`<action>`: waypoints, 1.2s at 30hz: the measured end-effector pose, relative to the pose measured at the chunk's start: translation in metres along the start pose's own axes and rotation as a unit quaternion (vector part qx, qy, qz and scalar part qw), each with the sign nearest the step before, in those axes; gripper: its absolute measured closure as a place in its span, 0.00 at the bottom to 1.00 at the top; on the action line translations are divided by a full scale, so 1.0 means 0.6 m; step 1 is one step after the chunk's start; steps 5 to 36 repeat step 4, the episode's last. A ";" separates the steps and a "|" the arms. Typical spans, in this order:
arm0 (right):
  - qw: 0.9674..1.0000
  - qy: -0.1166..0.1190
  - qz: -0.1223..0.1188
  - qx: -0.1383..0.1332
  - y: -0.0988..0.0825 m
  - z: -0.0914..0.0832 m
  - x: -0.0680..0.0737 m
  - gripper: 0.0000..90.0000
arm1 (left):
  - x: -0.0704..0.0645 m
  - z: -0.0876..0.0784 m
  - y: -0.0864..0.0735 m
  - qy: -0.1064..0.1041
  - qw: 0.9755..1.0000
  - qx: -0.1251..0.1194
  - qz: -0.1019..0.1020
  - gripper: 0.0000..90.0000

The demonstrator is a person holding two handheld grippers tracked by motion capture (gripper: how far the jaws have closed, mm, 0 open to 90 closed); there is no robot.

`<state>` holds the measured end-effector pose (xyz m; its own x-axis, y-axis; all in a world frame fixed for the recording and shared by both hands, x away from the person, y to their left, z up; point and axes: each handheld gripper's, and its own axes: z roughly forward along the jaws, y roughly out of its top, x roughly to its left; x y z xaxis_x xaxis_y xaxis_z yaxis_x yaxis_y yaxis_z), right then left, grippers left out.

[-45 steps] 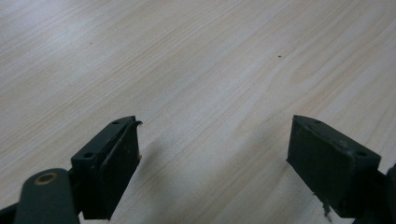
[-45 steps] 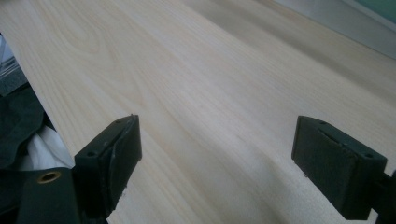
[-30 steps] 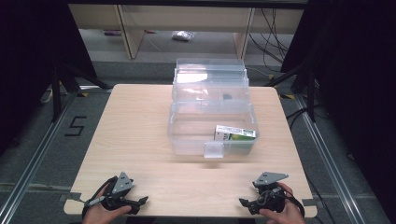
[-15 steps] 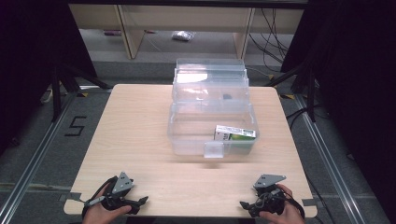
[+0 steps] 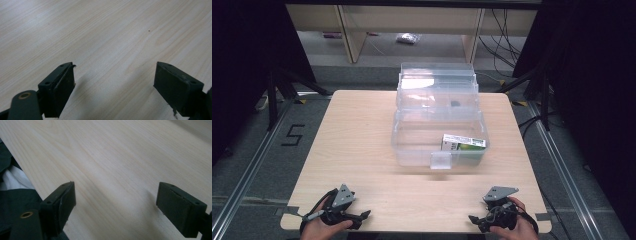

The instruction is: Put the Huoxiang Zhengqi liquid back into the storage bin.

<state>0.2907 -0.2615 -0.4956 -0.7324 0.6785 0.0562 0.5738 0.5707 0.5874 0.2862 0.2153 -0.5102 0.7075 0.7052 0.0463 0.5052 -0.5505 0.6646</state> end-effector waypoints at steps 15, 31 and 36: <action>1.000 0.002 0.003 0.001 0.001 -0.001 0.000 0.19 | 0.000 0.000 0.000 0.000 1.000 0.000 0.000 0.18; 1.000 0.002 0.003 0.001 0.001 -0.001 0.000 0.19 | 0.000 0.000 0.000 0.000 1.000 0.000 0.000 0.18; 1.000 0.002 0.003 0.001 0.001 -0.001 0.000 0.19 | 0.000 0.000 0.000 0.000 1.000 0.000 0.000 0.18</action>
